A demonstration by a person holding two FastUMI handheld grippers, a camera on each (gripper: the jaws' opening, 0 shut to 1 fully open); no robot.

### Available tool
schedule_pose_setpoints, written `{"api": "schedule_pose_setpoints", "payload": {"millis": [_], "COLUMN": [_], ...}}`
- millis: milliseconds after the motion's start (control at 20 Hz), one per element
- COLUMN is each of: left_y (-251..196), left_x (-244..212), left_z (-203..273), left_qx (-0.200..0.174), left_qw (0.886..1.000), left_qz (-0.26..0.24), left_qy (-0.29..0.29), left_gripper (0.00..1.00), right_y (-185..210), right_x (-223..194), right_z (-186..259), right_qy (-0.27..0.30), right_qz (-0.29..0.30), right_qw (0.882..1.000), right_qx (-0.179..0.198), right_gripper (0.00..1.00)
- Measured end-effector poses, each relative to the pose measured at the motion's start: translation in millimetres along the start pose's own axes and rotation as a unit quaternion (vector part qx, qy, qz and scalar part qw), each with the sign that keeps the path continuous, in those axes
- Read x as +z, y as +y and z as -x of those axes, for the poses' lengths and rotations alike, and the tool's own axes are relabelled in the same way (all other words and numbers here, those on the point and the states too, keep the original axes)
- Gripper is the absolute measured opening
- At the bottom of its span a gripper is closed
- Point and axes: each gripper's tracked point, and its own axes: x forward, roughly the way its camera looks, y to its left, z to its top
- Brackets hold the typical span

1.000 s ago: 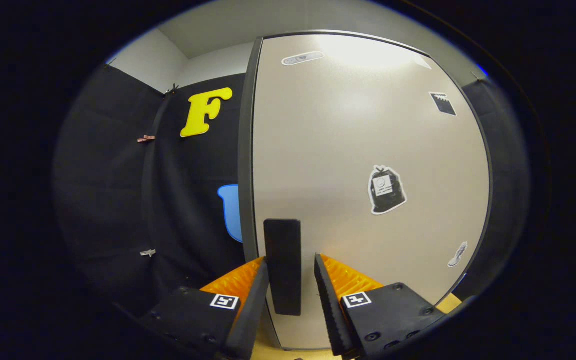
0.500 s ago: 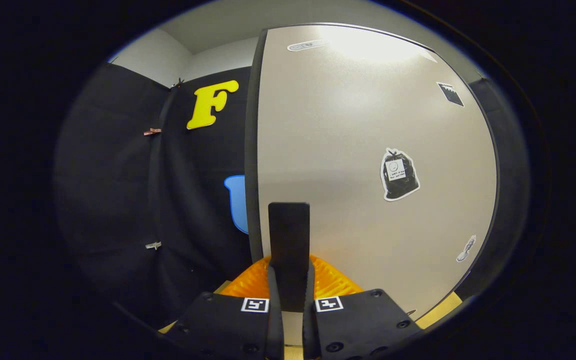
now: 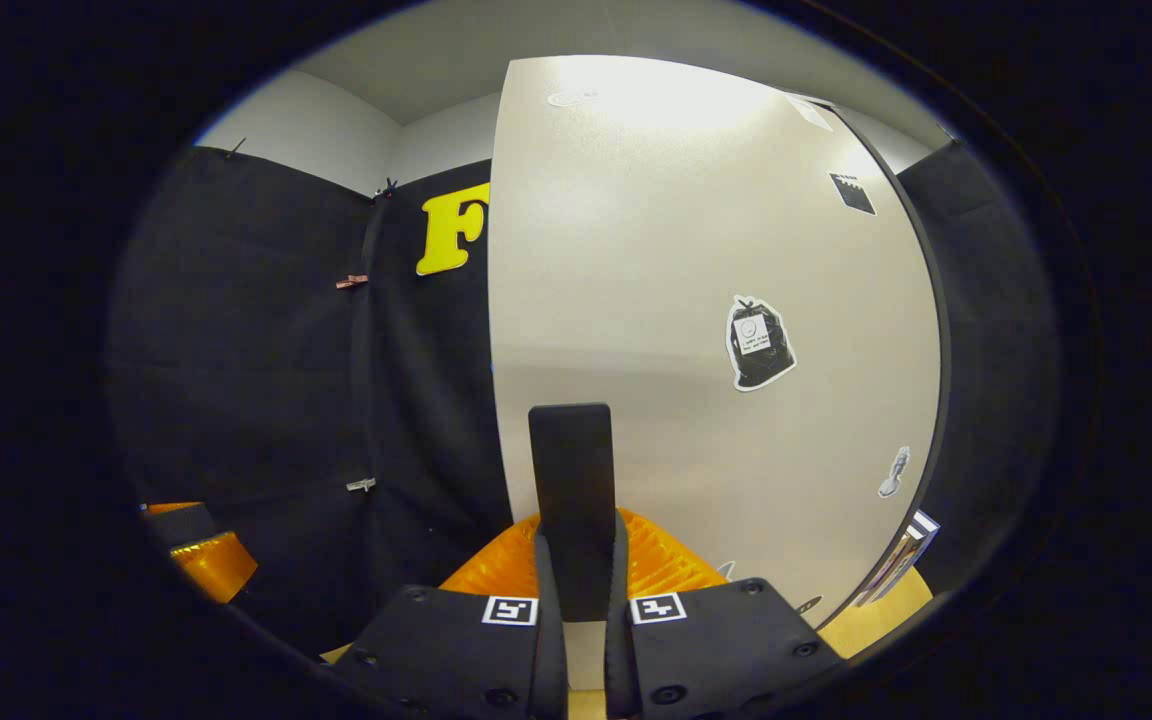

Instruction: Open the cabinet door with the right hand, grasp the bottle in the cabinet with the left hand and place it on the coaster, then close the cabinet door with the right hand.

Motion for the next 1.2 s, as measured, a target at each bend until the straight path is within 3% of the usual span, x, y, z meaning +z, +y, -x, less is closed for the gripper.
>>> {"api": "schedule_pose_setpoints", "payload": {"millis": [500, 1200], "left_y": [-29.2, -109.9], "left_x": [7.8, 11.1], "left_z": [12.0, 3.2], "left_qx": [-0.02, -0.1], "left_qw": [1.0, 0.995], "left_qz": [-0.007, -0.004], "left_qy": [-0.007, -0.007], "left_gripper": [0.94, 0.94], "right_y": [-11.9, -67.1], "right_x": [7.2, 15.5], "right_z": [56.5, 116.9], "right_qy": [0.007, -0.011], "right_qz": [-0.003, 0.009], "right_qw": [1.0, 0.999], "right_qx": [0.024, -0.04], "right_gripper": [0.19, 0.18]}}
